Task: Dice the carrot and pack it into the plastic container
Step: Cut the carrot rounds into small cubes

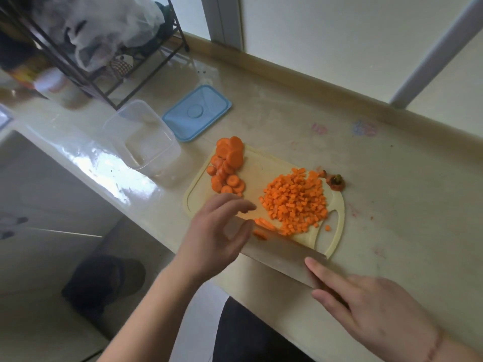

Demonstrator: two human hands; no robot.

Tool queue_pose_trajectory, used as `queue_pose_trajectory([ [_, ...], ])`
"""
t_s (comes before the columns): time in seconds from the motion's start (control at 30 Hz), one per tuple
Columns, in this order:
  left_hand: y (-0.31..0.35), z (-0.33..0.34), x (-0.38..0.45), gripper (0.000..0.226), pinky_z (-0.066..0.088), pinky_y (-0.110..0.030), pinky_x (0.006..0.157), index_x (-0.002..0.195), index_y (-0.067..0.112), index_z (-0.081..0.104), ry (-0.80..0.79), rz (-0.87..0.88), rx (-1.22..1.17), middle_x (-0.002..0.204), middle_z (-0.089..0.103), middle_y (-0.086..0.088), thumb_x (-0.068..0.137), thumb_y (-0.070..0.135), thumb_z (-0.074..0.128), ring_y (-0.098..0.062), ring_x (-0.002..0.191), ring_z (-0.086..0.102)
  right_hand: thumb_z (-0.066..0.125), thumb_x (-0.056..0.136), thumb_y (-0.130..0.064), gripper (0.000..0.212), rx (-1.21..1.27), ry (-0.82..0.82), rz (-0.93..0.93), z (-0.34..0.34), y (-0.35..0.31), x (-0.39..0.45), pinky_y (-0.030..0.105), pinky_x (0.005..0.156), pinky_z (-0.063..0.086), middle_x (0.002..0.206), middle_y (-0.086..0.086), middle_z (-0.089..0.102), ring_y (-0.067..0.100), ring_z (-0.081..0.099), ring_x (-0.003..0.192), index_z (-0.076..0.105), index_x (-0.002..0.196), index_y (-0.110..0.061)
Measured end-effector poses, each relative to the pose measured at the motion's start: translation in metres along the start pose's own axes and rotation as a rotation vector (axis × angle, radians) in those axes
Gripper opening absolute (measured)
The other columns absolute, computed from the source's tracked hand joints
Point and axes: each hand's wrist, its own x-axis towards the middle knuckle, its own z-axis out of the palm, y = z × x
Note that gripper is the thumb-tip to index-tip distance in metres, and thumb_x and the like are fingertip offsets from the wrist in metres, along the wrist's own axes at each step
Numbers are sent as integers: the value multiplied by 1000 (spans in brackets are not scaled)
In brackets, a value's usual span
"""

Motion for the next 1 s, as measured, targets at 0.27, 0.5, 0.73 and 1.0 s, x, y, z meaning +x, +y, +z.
queue_pose_trajectory([
  [0.27, -11, 10, 31, 22, 48, -29, 83, 103, 21, 78, -665, -29, 170, 96, 64, 7, 94, 40, 70, -10, 91, 53, 15, 98, -60, 61, -179, 123, -103, 4, 8, -7, 27, 28, 31, 44, -1, 50, 19, 46, 30, 65, 123, -33],
  [0.5, -29, 24, 49, 20, 50, -47, 78, 95, 14, 77, -607, 70, 210, 92, 68, -2, 89, 27, 62, -24, 86, 58, 19, 97, -63, 56, -161, 129, -52, 9, 15, -29, 28, 26, 33, 42, -1, 49, 17, 44, 27, 61, 125, -37],
  [0.73, -45, 41, 54, 17, 53, -47, 60, 86, 14, 79, -543, 218, 328, 80, 68, -2, 83, 22, 65, -27, 72, 60, 17, 95, -66, 58, -26, 158, 44, 10, 22, -49, 16, 26, 34, 35, -5, 42, 9, 38, 22, 63, 117, -39],
  [1.0, -50, 40, 52, 16, 53, -43, 61, 96, 14, 78, -581, 295, 332, 86, 68, -4, 83, 9, 70, -28, 72, 59, 23, 94, -66, 53, 27, 238, 45, 13, 34, -62, 11, 32, 34, 35, -3, 42, 13, 37, 22, 31, 142, -47],
])
